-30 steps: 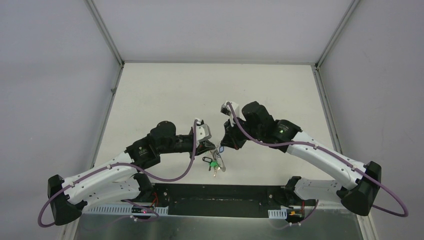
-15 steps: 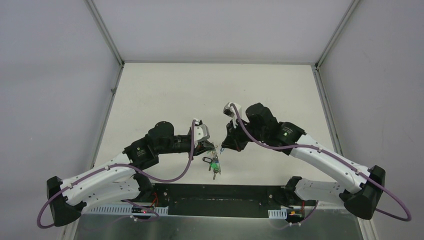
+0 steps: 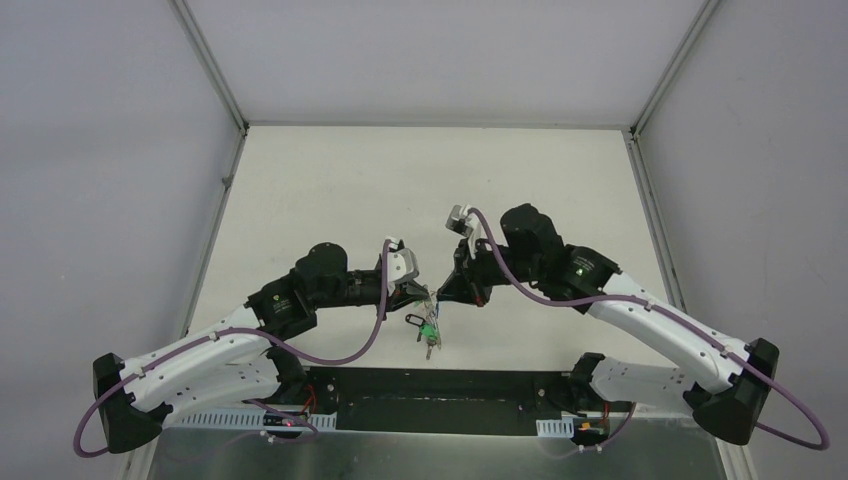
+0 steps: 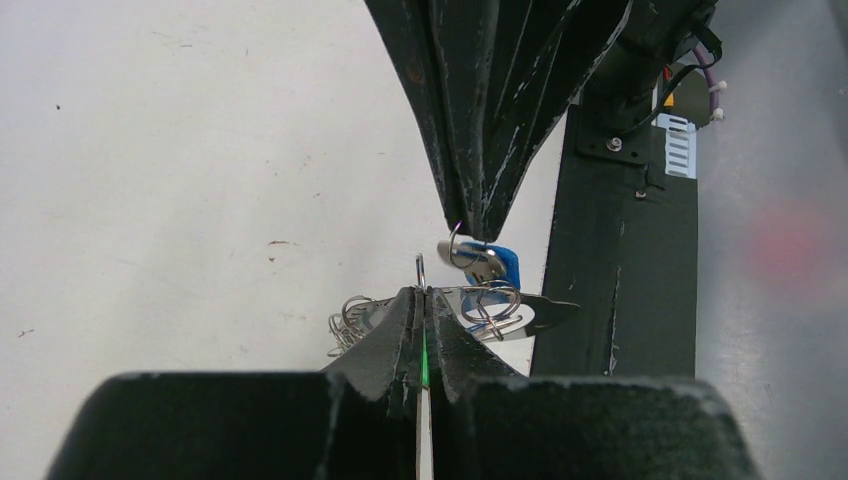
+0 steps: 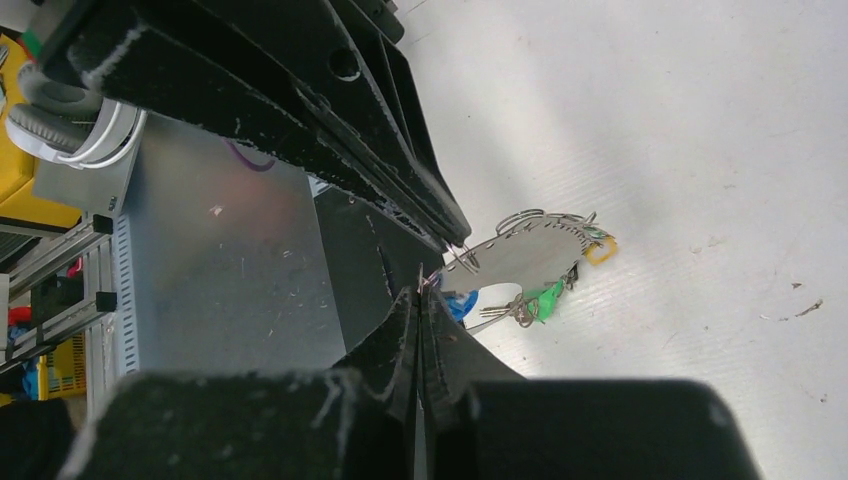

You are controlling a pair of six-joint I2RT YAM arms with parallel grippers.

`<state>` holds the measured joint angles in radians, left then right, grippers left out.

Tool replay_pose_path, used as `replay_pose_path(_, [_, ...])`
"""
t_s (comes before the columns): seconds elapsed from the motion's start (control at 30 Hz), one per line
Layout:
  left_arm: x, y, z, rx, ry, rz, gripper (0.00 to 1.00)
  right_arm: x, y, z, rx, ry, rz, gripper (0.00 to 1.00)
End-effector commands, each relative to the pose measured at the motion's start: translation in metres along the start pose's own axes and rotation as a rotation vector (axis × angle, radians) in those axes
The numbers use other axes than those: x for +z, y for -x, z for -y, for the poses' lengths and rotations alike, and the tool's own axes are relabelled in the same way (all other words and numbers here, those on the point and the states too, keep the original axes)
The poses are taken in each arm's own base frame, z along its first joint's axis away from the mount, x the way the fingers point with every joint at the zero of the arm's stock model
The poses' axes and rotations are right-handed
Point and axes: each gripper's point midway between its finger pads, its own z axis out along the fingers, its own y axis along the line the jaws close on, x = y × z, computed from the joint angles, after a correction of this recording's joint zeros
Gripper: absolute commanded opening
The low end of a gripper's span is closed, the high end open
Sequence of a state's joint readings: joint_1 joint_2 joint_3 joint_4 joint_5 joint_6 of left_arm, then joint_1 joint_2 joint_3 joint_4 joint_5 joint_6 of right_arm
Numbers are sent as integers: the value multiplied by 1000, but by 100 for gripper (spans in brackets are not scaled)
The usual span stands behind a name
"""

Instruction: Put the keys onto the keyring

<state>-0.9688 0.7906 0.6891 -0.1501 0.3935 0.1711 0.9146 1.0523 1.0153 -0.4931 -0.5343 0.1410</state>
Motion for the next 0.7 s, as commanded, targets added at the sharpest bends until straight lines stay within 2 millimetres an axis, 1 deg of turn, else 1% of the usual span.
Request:
replay_pose_path(0.0, [-4, 35, -1, 22, 12, 99, 0, 3, 25, -6, -52, 35, 64, 0])
replay_pose_path(0.17, [-4, 35, -1, 20, 9, 98, 0, 3, 25, 5, -37, -36, 69, 0])
replay_pose_path(0.33, [-5, 35, -1, 21, 8, 99, 0, 2, 28, 7, -29, -48, 86, 0])
replay_pose_path(0.5, [-5, 35, 0, 20, 6, 99, 0, 8, 23, 13, -6, -63, 66, 0])
replay_pose_path(0.67, [-5, 35, 0, 16, 6, 99, 0, 8, 19, 22, 14, -116, 57, 0])
